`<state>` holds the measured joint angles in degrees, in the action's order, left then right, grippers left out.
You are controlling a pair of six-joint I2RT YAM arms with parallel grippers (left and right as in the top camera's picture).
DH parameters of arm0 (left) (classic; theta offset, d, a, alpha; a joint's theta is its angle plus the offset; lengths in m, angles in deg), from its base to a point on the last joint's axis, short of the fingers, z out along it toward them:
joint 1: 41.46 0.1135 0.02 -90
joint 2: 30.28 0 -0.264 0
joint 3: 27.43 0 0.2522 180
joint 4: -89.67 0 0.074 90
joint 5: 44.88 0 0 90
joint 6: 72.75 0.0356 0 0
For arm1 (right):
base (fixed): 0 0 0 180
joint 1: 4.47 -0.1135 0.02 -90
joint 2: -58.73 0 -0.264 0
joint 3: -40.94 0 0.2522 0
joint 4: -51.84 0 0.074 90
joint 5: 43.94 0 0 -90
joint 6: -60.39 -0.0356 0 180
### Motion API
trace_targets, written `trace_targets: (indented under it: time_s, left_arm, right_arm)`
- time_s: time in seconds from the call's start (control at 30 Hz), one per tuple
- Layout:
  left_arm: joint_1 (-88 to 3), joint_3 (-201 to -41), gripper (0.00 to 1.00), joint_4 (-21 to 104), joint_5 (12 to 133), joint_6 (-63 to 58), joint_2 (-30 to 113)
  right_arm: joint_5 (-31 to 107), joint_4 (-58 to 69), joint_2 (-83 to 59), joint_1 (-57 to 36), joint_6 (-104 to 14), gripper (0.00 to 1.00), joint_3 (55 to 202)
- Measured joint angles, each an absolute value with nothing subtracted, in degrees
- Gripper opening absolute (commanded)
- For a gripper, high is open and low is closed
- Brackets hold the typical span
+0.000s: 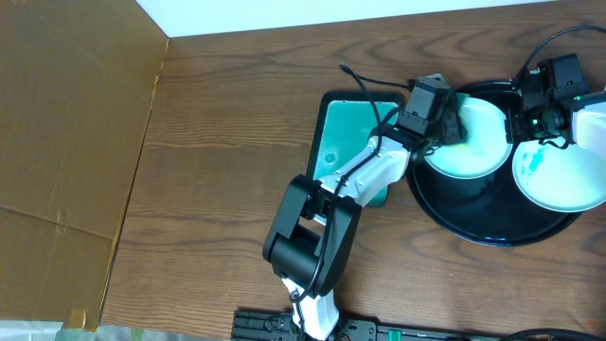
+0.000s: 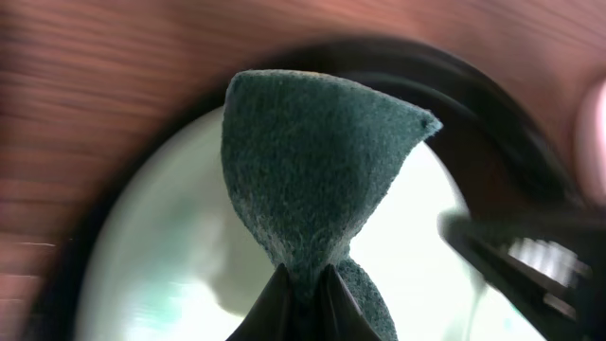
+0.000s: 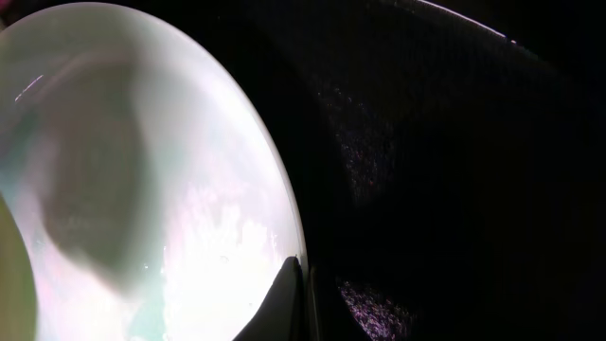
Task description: Clean dirty plates on tray and stack at the side
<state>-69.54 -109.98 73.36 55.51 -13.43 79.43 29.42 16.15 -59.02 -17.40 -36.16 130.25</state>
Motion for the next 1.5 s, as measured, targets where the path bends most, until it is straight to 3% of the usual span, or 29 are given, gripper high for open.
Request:
trace_targets:
  time_s: [0.23, 0.77, 1.27, 1.5]
  left_arm:
    - [-73.14, -109.98, 0.07, 74.15, 59.27, -13.89, 80.7]
    - [-69.38, -110.33, 0.07, 70.32, 42.44, -9.76, 83.17]
    - [-66.96, -109.96, 0.07, 63.66, 37.9, -8.14, 61.97]
    - [-62.76, -109.94, 0.07, 55.31, 33.37, -7.96, 59.7]
  right_arm:
    - [29.42, 16.15, -59.02, -17.4, -36.16, 0.01, 130.25]
    - [29.42, 15.99, -59.02, -17.42, -36.18, 0.01, 130.29]
    - [29.7, 16.3, -59.0, -17.68, -33.71, 0.01, 130.29]
    - [39.76, 15.82, -55.68, -21.49, -26.6, 0.01, 130.23]
